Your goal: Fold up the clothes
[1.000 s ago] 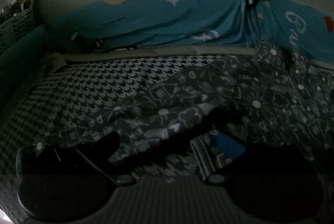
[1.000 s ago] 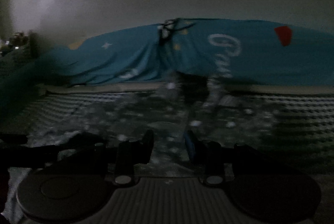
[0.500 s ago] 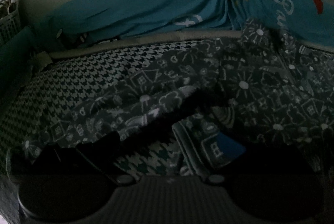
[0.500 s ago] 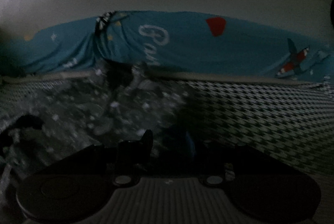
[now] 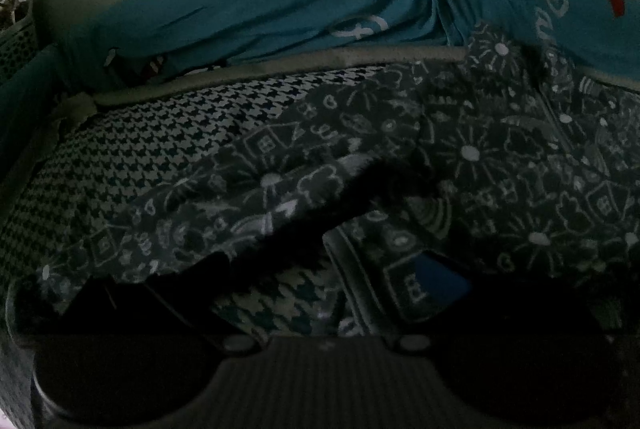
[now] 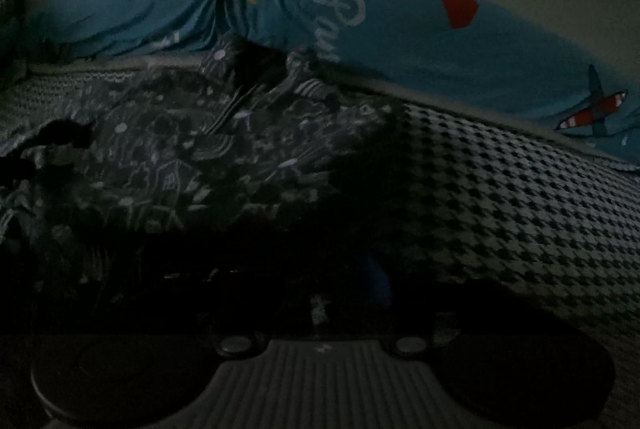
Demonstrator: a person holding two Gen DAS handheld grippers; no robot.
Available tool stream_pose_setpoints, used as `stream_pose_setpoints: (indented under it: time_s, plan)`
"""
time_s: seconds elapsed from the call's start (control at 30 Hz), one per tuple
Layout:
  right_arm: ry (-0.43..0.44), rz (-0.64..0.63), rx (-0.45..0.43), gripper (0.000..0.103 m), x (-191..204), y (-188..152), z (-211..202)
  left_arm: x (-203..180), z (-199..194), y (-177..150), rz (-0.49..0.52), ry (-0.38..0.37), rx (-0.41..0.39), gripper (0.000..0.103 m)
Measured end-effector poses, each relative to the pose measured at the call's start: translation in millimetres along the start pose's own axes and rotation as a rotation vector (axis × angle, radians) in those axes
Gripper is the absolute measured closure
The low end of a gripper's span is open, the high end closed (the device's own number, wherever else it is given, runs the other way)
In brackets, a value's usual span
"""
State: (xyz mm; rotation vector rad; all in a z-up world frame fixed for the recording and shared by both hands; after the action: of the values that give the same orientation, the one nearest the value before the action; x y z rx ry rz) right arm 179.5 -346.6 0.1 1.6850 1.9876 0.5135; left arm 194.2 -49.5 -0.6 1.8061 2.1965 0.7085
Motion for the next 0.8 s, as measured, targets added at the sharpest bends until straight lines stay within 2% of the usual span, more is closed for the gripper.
stream_pose_setpoints:
  time_s: [0.4, 0.57, 0.8]
  plan:
    - [-0.067, 0.098, -0.043, 0.053, 8.1, 18.0, 24.4, -2.6, 4.5, 1.0, 0.005, -0.009, 0.017, 0.0]
    - [-0.133, 0.126, -0.048, 0.054, 9.7, 20.7, 24.7, -3.4, 4.3, 0.1, 0.011, -0.006, 0.014, 0.0]
    - [-0.214, 0.26, -0.028, 0.054, -6.1, 19.8, 16.0, -4.4, 5.8, -1.6, 0.021, -0.001, 0.015, 0.0]
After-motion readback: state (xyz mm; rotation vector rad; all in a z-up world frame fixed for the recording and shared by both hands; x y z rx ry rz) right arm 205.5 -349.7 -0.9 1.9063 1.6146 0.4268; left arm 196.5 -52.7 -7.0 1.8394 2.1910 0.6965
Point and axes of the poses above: each gripper's, at about its wrist camera, not at the fingertips, and z roughly the way its jaws point, x to its left, y to its top, the point moved 1 cm from there along z, roughly the way its jaws point, and after that the axes turned 11 degrees about x, right-handed, at the moved point
